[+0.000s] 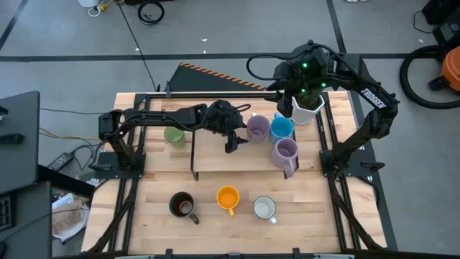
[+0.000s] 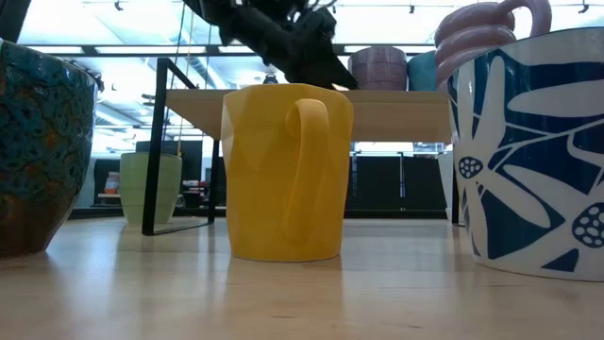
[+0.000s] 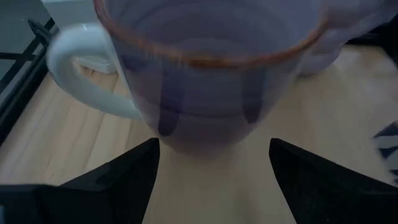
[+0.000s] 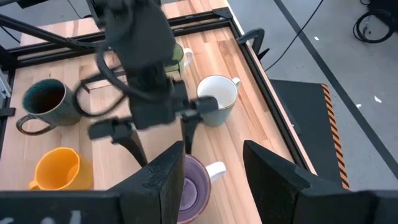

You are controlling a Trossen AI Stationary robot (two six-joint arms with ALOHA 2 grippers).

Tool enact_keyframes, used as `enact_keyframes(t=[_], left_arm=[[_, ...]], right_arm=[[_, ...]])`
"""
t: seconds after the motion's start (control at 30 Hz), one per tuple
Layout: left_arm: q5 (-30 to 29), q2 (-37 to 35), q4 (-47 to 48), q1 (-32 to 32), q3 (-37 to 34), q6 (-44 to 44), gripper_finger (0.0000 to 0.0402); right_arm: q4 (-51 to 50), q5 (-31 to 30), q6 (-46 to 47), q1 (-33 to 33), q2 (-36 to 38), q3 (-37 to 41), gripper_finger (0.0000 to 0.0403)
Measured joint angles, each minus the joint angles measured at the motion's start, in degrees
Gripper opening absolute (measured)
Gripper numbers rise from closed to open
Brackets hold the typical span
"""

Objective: Place coffee mugs
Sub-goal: Put the violet mug on the shelf, then put the light blue mug on the shelf

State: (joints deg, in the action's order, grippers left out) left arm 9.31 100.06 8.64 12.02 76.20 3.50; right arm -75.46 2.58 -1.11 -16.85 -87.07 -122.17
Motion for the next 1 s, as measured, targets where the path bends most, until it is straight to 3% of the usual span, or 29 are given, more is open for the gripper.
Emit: enact_keyframes(t=[0.33,0.7,1.0], left_arm=[[-0.65,-7.06,12.44,3.82,0.07,-2.69,0.0311],[1.04,-7.07,23.51,14.86,0.0,-8.84,0.0311],[0.11,-5.87,24.87,18.07,0.09,-7.59,0.0288]], right_arm=[[1.92,-2.59,-2.21,-0.34,0.0,0.02,0.0169],[5.96,-2.96,-4.32,-0.87,0.0,0.02,0.0169],[6.9,-2.99,-4.64,-0.89,0.0,0.02,0.0169]])
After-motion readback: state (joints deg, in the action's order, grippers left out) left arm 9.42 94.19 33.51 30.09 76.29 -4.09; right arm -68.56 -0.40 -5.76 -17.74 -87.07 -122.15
